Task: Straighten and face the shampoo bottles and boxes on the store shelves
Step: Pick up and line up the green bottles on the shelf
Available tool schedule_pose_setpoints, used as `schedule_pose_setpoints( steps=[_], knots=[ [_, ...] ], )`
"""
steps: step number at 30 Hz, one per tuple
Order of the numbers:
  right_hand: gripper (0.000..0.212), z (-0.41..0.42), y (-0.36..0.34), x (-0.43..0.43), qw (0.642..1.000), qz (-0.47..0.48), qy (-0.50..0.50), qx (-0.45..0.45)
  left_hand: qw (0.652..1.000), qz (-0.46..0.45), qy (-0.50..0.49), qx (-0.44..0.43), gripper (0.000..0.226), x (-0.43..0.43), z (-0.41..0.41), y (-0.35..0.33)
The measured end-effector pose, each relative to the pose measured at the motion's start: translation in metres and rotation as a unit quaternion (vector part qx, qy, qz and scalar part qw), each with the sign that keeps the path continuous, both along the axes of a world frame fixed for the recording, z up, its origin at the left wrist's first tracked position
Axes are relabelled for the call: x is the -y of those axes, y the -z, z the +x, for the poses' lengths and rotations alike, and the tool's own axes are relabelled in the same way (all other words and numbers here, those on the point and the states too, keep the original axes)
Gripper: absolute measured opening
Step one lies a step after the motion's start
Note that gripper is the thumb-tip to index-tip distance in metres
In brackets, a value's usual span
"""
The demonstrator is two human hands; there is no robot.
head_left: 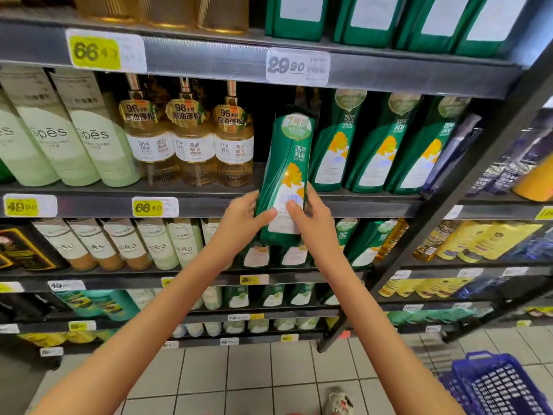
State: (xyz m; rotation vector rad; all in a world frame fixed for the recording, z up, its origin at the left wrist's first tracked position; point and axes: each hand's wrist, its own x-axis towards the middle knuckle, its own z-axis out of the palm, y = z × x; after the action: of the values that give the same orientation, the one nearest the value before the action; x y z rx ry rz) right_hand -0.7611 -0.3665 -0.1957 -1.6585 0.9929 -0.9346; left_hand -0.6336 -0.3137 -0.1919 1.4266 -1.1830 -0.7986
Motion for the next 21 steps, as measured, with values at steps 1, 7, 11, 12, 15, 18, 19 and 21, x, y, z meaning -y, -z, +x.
schedule_pose_setpoints(
  steps=[1, 7, 11, 12, 15, 18, 19, 21],
  knots=[
    [0.056, 0.003, -0.002, 0.005, 1.0, -0.007, 0.009, -0.005, 1.0, -0.003, -0.002, 0.002, 0.033, 0.006, 0.001, -0.003],
    [0.061, 0.014, -0.009, 0.03, 0.998, -0.037, 0.043, -0.019, 0.999, -0.024, -0.006, 0.03, 0.041, 0.037, 0.01, -0.005],
    [0.061, 0.021, -0.014, 0.04, 0.997, -0.062, 0.046, -0.01, 0.998, -0.047, -0.018, 0.042, 0.042, 0.05, 0.017, -0.004],
    [0.061, 0.024, -0.015, 0.043, 0.997, -0.064, 0.044, -0.009, 0.998, -0.051, -0.024, 0.042, 0.043, 0.053, 0.018, -0.004],
    [0.062, 0.032, -0.018, 0.05, 0.997, -0.065, 0.036, -0.003, 0.996, -0.06, -0.05, 0.042, 0.044, 0.062, 0.021, -0.002],
    [0.063, 0.038, -0.021, 0.055, 0.997, -0.063, 0.039, 0.012, 0.994, -0.067, -0.074, 0.039, 0.048, 0.071, 0.021, -0.002],
    [0.063, 0.04, -0.021, 0.057, 0.997, -0.06, 0.04, 0.011, 0.993, -0.071, -0.08, 0.039, 0.049, 0.074, 0.021, -0.001],
    [0.063, 0.043, -0.019, 0.06, 0.998, -0.041, 0.044, 0.013, 0.992, -0.074, -0.096, 0.044, 0.051, 0.078, 0.021, 0.0]
  ],
)
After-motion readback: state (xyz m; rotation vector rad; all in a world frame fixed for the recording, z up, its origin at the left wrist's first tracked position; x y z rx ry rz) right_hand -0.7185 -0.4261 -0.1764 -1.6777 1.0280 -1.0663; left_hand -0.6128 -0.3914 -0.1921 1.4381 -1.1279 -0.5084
